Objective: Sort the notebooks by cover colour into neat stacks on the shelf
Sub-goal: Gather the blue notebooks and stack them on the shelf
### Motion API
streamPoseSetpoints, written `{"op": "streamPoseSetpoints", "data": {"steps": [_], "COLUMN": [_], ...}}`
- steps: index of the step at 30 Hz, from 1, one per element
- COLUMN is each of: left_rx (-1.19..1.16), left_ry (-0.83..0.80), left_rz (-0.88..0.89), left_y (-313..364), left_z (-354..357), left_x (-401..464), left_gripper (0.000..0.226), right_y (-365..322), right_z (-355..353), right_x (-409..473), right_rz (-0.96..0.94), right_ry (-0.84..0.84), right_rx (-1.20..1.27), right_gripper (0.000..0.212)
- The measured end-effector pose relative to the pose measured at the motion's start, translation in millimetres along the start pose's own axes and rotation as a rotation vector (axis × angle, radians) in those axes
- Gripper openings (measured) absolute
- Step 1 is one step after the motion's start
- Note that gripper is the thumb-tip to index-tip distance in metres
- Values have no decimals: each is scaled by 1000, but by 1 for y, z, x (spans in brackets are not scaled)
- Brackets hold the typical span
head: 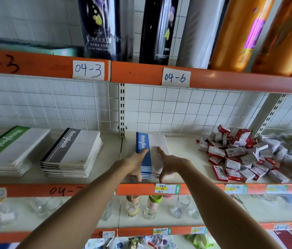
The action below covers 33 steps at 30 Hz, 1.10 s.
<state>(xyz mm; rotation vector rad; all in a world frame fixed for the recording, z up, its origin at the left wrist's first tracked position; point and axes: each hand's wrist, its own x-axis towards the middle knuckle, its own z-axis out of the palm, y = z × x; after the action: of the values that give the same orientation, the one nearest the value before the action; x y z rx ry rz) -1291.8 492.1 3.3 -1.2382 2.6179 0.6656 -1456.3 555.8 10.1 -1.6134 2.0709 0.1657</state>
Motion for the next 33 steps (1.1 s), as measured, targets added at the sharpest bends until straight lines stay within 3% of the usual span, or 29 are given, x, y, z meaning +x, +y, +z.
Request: {"op": "streamPoseSetpoints", "data": {"steps": [8,13,22,33], "left_rx": [-16,-5,-63,-58], "left_ry": [124,109,153,207], "left_rz": [5,-56,-134,-167], "left_y": [-3,3,17,25], "left_z": [13,8,16,22], "left_x": [-2,-8,-16,-7], "left_gripper": [126,126,123,123], "right_y": [8,13,9,27], "right_z": [5,2,10,20], "right_x": [4,-5,-1,10], "right_rz": [-57,-72,-87,-107], "right_ry": [92,138,77,190], "right_rx": [-7,16,5,64], "right_gripper": [142,134,136,134]}}
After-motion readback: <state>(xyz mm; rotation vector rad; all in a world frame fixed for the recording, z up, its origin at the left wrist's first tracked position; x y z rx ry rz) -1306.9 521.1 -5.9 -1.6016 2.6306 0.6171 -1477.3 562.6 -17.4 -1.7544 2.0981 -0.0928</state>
